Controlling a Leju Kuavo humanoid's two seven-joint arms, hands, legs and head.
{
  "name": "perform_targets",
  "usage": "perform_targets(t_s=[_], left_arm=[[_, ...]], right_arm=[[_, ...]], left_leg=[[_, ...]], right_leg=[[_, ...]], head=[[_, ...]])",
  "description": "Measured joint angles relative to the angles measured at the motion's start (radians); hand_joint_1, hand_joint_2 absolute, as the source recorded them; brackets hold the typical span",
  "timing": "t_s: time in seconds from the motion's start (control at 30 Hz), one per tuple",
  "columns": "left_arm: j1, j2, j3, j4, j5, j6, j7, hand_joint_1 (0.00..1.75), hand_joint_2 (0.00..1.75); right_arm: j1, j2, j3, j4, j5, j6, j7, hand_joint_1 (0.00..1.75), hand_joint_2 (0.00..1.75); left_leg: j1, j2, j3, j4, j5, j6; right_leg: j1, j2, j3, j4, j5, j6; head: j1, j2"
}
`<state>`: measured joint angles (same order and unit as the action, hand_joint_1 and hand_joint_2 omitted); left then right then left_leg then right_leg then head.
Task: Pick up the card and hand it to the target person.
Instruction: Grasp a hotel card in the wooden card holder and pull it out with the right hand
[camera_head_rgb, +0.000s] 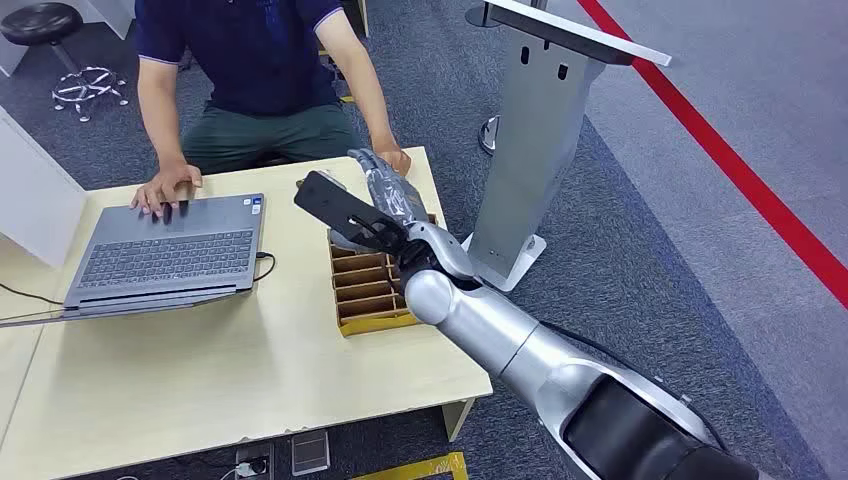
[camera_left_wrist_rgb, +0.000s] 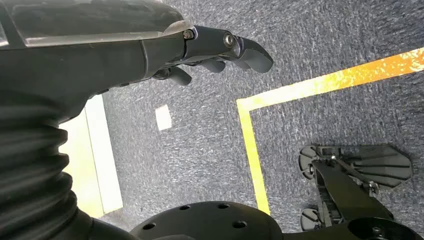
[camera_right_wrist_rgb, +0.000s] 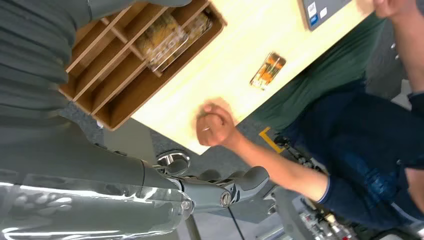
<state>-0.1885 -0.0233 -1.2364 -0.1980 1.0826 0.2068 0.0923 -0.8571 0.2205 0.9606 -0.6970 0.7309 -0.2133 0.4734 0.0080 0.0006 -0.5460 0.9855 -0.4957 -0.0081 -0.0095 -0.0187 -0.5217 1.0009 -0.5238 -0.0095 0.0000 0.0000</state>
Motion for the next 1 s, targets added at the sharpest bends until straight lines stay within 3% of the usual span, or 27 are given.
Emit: perform_targets(t_s=[1.0], left_arm=[[0.0, 0.0, 0.0, 0.0, 0.0, -0.001, 0.0, 0.0, 1.75]], right_arm=[[0.002, 0.0, 0.001, 0.0, 0.0, 0.001, 0.0, 0.49, 1.75]], left_leg=[[0.0, 0.0, 0.0, 0.0, 0.0, 0.0]], right_leg=[[0.0, 0.0, 0.0, 0.0, 0.0, 0.0]], head=[[0.0, 0.0]])
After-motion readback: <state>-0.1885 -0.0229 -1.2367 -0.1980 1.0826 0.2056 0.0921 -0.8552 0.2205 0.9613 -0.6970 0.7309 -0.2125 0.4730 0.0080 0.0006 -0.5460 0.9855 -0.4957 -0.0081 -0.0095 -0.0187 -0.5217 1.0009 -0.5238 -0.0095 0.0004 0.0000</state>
